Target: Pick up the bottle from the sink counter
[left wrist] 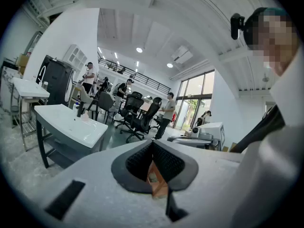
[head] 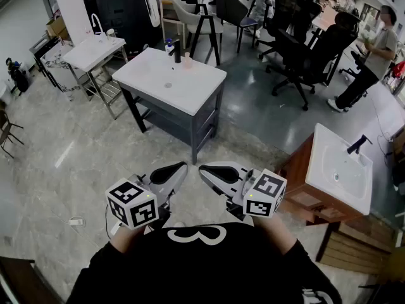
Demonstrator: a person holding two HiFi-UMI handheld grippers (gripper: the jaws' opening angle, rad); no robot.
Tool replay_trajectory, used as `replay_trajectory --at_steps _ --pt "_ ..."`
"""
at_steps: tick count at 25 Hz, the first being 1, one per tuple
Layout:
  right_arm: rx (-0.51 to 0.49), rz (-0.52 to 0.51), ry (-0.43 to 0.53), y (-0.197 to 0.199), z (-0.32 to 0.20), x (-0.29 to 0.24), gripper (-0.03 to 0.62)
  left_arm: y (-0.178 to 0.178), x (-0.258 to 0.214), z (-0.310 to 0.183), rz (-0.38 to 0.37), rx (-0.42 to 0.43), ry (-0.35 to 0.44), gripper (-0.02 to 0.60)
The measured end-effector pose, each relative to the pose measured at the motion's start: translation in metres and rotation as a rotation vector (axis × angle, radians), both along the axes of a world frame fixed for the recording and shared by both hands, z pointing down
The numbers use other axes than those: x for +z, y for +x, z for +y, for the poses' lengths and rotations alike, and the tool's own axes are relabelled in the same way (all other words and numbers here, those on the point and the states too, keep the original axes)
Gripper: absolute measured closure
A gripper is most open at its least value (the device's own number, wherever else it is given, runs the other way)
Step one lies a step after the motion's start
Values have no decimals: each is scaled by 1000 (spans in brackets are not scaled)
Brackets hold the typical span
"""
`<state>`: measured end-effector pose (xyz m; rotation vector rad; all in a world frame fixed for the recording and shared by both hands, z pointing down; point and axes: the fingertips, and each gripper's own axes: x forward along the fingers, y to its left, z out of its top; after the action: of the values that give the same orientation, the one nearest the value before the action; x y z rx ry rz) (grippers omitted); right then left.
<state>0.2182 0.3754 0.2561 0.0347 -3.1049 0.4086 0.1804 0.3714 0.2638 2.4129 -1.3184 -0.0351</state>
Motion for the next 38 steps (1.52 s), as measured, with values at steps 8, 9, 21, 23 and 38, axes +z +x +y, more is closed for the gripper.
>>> replay_trajectory --at_steps 8,9,21,23,38 --pt "-12 -8 26 27 6 0 582 27 2 9 -2 -37 15 566" --pt "-14 -16 24 30 6 -1 582 31 2 10 -5 -37 19 566" --pt "-28 -98 -2 45 3 -7 580 49 -1 10 -45 -37 29 566" --pt "-37 -99 8 43 2 -5 580 48 -1 7 -43 -37 29 566" --pt "28 -85 -31 -6 -78 5 580 1 15 -71 -27 23 -30 566"
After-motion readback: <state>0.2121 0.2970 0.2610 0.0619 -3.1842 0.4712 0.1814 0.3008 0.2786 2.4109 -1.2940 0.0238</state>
